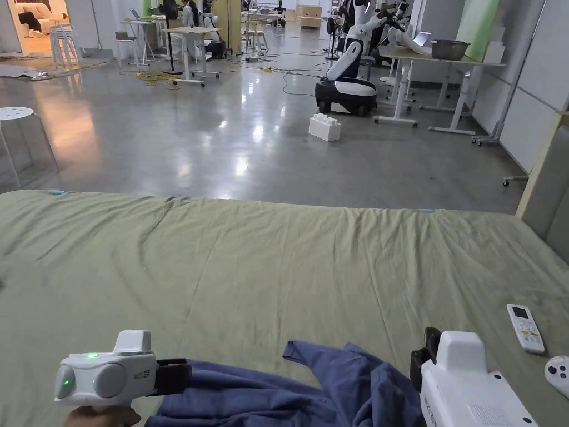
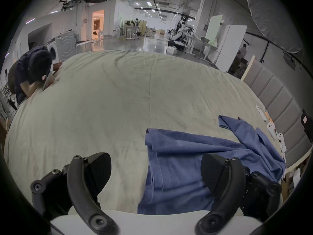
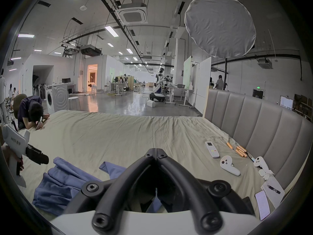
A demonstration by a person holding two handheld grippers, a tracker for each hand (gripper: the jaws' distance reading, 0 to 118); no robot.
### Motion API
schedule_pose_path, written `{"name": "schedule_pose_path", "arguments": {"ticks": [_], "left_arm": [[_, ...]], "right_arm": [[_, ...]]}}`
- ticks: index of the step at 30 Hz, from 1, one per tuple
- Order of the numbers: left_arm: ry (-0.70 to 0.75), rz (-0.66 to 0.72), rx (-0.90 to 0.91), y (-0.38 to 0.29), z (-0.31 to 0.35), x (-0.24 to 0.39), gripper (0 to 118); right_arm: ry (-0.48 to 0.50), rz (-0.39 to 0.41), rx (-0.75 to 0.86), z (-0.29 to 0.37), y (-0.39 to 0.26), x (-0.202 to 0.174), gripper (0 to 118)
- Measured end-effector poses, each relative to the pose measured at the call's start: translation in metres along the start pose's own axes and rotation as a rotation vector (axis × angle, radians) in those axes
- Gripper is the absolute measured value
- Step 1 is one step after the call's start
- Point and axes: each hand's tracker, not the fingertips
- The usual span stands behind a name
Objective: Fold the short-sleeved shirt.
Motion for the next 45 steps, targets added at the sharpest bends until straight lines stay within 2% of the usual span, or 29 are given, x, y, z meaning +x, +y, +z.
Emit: {"name": "schedule_pose_path", "arguments": {"ticks": [6,8,9,11,12,15,16,18,19,22,23,24,25,26,28,35,38,39,40,41,42,43,45], "left_arm": [[0.036,-0.019,-0.045,0.017,-0.054,0.001,106],[0.063,-0.036,-0.063,0.020,-0.069,0.002,102],[0.081,-0.069,-0.102,0.021,-0.077,0.003,96],[0.087,-0.105,-0.139,0.020,-0.089,0.006,69],[0.067,-0.122,-0.171,0.018,-0.094,0.008,59],[0.095,-0.164,-0.134,0.012,-0.095,0.018,51],[0.089,-0.162,-0.144,0.013,-0.095,0.019,41],[0.070,-0.156,-0.142,0.015,-0.092,0.018,13],[0.049,-0.146,-0.143,0.016,-0.092,0.020,7],[0.031,-0.140,-0.167,0.017,-0.089,0.020,5],[0.028,-0.142,-0.167,0.019,-0.085,0.020,5],[0.026,-0.143,-0.158,0.019,-0.080,0.020,5],[0.023,-0.148,-0.144,0.018,-0.076,0.021,5],[0.022,-0.153,-0.133,0.018,-0.070,0.021,5],[0.022,-0.161,-0.101,0.018,-0.057,0.022,5],[0.024,-0.152,-0.048,0.010,-0.036,0.021,5],[0.034,-0.149,-0.050,0.003,-0.035,0.021,5],[0.034,-0.146,-0.051,0.002,-0.035,0.021,5],[0.034,-0.143,-0.051,0.000,-0.035,0.021,5],[0.041,-0.143,-0.050,-0.002,-0.035,0.022,5],[0.046,-0.142,-0.048,-0.004,-0.035,0.022,5],[0.050,-0.139,-0.045,-0.004,-0.035,0.023,5],[0.056,-0.128,-0.035,-0.005,-0.032,0.023,5]], "right_arm": [[-0.023,-0.006,-0.053,-0.023,-0.015,0.012,0],[-0.030,-0.008,-0.062,-0.029,-0.019,0.016,0],[-0.038,-0.008,-0.060,-0.032,-0.022,0.019,0],[-0.051,-0.007,-0.068,-0.036,-0.024,0.024,0],[-0.054,-0.008,-0.081,-0.040,-0.026,0.027,0],[-0.063,-0.017,-0.112,-0.051,-0.032,0.034,0],[-0.067,-0.019,-0.120,-0.054,-0.033,0.035,0],[-0.059,-0.029,-0.149,-0.063,-0.036,0.040,0],[-0.046,-0.035,-0.171,-0.069,-0.037,0.042,0],[0.019,-0.029,-0.289,-0.094,-0.040,0.046,3],[0.060,-0.050,-0.374,-0.107,-0.044,0.047,13],[0.045,-0.013,-0.397,-0.119,-0.046,0.050,35],[0.067,-0.024,-0.472,-0.128,-0.051,0.050,35],[0.074,-0.010,-0.536,-0.140,-0.056,0.050,42],[0.079,0.023,-0.653,-0.160,-0.069,0.050,77],[0.109,0.037,-0.805,-0.197,-0.112,0.042,76],[0.126,0.075,-0.760,-0.191,-0.113,0.030,56],[0.139,0.103,-0.751,-0.190,-0.112,0.025,44],[0.165,0.120,-0.743,-0.189,-0.112,0.021,22],[0.196,0.131,-0.739,-0.188,-0.112,0.015,10],[0.202,0.148,-0.739,-0.186,-0.112,0.010,8],[0.164,0.204,-0.736,-0.185,-0.112,0.006,8],[0.156,0.164,-0.724,-0.183,-0.110,0.009,6]]}}
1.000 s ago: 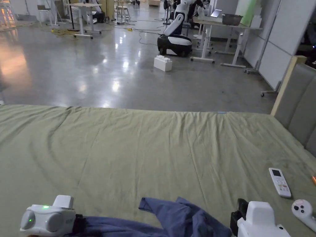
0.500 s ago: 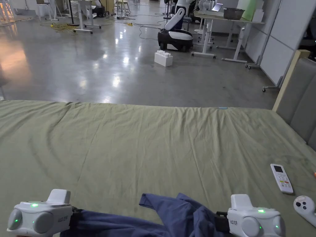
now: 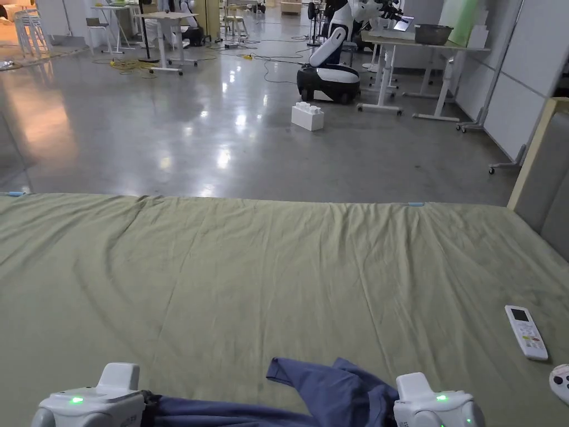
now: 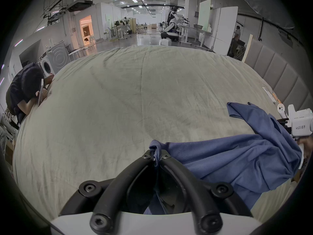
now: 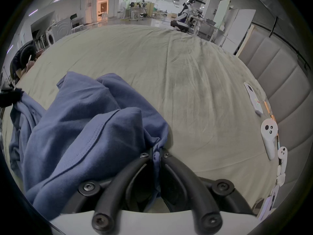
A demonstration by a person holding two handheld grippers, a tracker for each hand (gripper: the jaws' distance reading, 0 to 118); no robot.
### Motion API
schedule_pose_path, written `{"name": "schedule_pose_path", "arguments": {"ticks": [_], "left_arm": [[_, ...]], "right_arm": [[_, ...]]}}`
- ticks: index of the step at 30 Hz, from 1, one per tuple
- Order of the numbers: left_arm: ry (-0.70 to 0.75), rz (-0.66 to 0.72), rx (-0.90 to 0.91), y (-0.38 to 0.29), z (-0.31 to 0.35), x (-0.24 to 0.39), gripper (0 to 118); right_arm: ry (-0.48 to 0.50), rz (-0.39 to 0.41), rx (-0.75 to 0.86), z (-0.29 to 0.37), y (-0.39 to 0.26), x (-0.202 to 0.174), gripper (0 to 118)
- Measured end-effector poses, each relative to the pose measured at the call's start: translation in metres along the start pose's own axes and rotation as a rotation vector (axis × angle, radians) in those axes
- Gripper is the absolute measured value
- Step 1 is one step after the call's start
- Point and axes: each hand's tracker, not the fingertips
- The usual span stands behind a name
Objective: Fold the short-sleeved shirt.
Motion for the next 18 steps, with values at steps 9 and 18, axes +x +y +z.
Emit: {"name": "schedule_pose_path", "arguments": {"ticks": [9,18], "left_arm": [[0.008,-0.012,0.113,0.021,0.045,-0.002,5],[0.061,-0.010,0.282,0.066,0.126,-0.029,5]], "right_arm": [[-0.006,-0.046,0.285,0.075,0.003,0.023,5],[-0.081,-0.063,0.470,0.173,0.040,0.046,5]]}}
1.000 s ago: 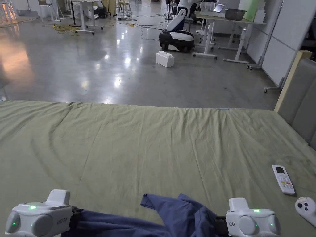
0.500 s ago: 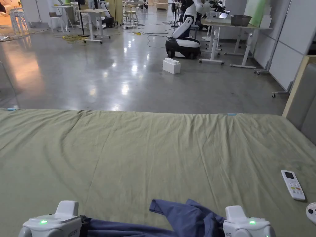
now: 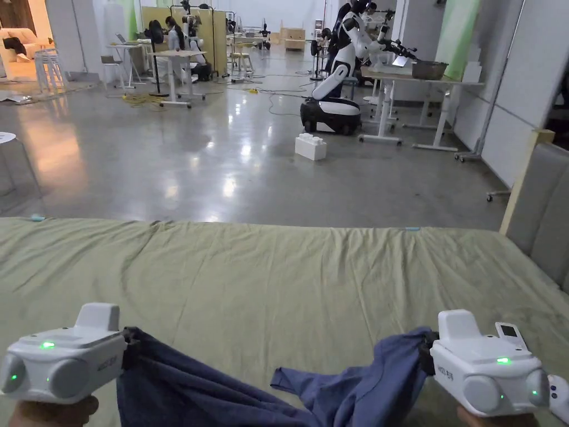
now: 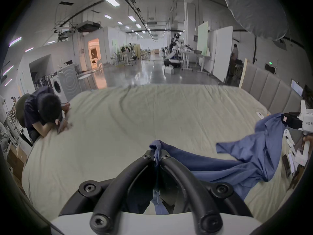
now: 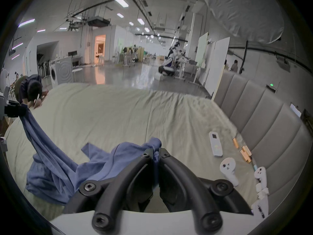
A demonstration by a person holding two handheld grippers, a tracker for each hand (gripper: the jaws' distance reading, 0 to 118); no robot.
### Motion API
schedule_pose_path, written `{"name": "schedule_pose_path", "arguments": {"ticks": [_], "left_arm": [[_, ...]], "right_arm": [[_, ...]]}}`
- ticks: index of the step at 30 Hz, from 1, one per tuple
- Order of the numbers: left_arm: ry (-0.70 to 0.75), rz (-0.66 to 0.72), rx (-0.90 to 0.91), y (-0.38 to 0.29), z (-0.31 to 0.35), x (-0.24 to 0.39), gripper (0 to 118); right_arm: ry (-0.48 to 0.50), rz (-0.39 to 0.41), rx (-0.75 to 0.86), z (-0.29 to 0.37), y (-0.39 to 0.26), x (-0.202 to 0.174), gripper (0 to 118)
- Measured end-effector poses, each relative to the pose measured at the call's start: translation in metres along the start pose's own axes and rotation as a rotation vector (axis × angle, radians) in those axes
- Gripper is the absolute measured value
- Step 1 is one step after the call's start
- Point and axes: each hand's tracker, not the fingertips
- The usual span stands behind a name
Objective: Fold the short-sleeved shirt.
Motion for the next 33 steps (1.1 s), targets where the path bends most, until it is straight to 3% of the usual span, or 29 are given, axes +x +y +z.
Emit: {"name": "schedule_pose_path", "arguments": {"ticks": [9,16,20,23,25,28,33], "left_arm": [[0.082,0.035,0.129,0.068,0.071,-0.049,5],[0.143,0.055,0.212,0.118,0.110,-0.078,5],[0.197,0.079,0.224,0.138,0.111,-0.091,5],[0.192,0.102,0.223,0.148,0.108,-0.093,5],[0.199,0.084,0.228,0.154,0.105,-0.089,5],[0.195,0.085,0.235,0.162,0.100,-0.087,5],[0.212,0.074,0.232,0.175,0.088,-0.089,5]], "right_arm": [[-0.093,0.008,0.171,0.057,0.078,0.028,5],[-0.146,-0.037,0.248,0.087,0.134,0.048,5],[-0.146,-0.069,0.270,0.093,0.154,0.054,5],[-0.152,-0.037,0.311,0.092,0.166,0.052,5],[-0.135,-0.071,0.300,0.088,0.171,0.051,5],[-0.148,-0.029,0.317,0.084,0.183,0.043,5],[-0.160,-0.031,0.326,0.070,0.204,0.041,5]]}}
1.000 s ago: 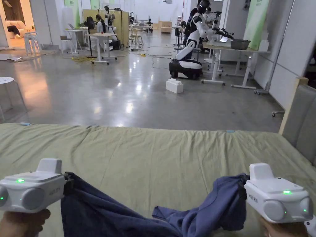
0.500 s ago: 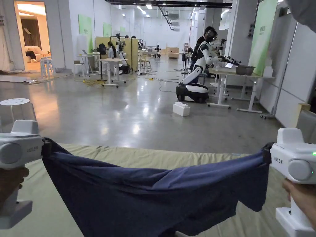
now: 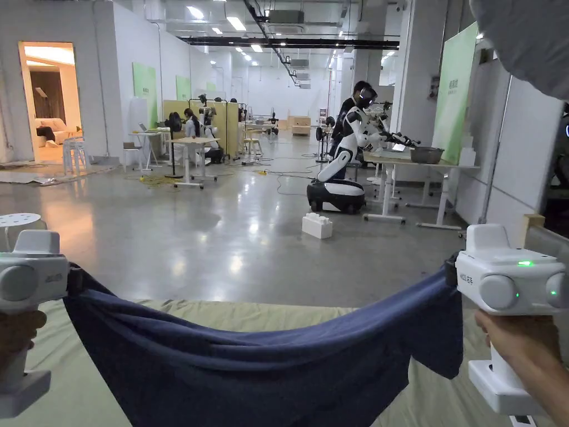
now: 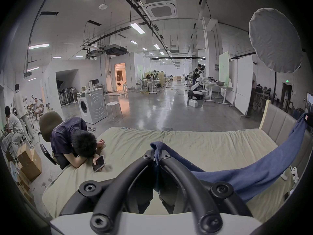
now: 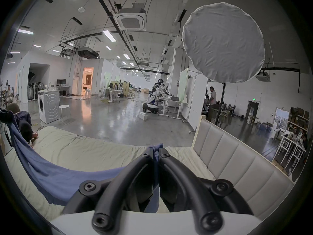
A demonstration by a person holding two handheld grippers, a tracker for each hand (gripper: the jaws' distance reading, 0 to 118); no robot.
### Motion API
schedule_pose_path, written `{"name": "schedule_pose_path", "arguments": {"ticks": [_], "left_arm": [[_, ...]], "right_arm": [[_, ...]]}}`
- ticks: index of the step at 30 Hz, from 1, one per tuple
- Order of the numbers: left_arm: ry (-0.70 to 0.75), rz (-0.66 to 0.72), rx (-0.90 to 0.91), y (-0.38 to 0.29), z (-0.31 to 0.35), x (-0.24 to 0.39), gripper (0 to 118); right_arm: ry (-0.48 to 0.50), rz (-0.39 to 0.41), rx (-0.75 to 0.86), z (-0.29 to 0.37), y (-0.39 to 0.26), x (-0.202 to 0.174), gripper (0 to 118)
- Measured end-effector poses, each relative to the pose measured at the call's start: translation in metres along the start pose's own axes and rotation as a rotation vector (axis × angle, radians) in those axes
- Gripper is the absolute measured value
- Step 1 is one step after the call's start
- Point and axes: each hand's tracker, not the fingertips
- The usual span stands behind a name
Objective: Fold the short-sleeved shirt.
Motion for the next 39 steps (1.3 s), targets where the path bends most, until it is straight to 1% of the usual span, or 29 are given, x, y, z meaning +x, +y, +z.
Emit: {"name": "schedule_pose_path", "arguments": {"ticks": [3,9,13,16,18,19,24,28,29,32,34,35,39], "left_arm": [[0.007,0.005,0.006,0.010,-0.007,-0.004,5],[0.025,0.006,0.037,0.036,-0.015,-0.010,5],[0.038,-0.008,0.071,0.045,-0.013,-0.010,5],[0.037,-0.011,0.073,0.041,-0.014,-0.010,5],[0.038,-0.014,0.070,0.032,-0.014,-0.010,5],[0.034,-0.016,0.064,0.023,-0.014,-0.011,5],[0.019,-0.004,0.022,-0.028,-0.009,-0.018,5],[-0.009,0.029,-0.020,-0.081,-0.003,-0.031,5],[-0.009,0.048,-0.033,-0.095,0.001,-0.035,5],[-0.018,0.079,-0.051,-0.129,0.016,-0.044,5],[-0.033,0.089,-0.063,-0.151,0.026,-0.048,5],[-0.038,0.083,-0.072,-0.164,0.032,-0.049,5],[-0.062,0.034,-0.140,-0.211,0.049,-0.050,5]], "right_arm": [[-0.013,-0.004,-0.002,-0.025,0.009,0.005,5],[-0.027,-0.004,0.015,-0.049,0.028,0.011,5],[-0.035,-0.019,0.037,-0.049,0.032,0.010,5],[-0.040,-0.003,0.046,-0.049,0.026,0.008,5],[-0.038,-0.007,0.040,-0.041,0.018,0.004,5],[-0.026,-0.023,0.021,-0.035,0.009,0.002,5],[-0.022,-0.002,-0.014,-0.013,-0.035,-0.005,5],[-0.014,-0.003,-0.065,0.014,-0.081,-0.005,5],[-0.011,-0.017,-0.084,0.022,-0.095,-0.004,5],[-0.008,-0.008,-0.118,0.046,-0.127,-0.003,5],[-0.005,-0.018,-0.141,0.060,-0.148,-0.001,5],[0.001,-0.006,-0.149,0.069,-0.158,-0.001,5],[0.025,-0.048,-0.231,0.100,-0.198,-0.001,5]]}}
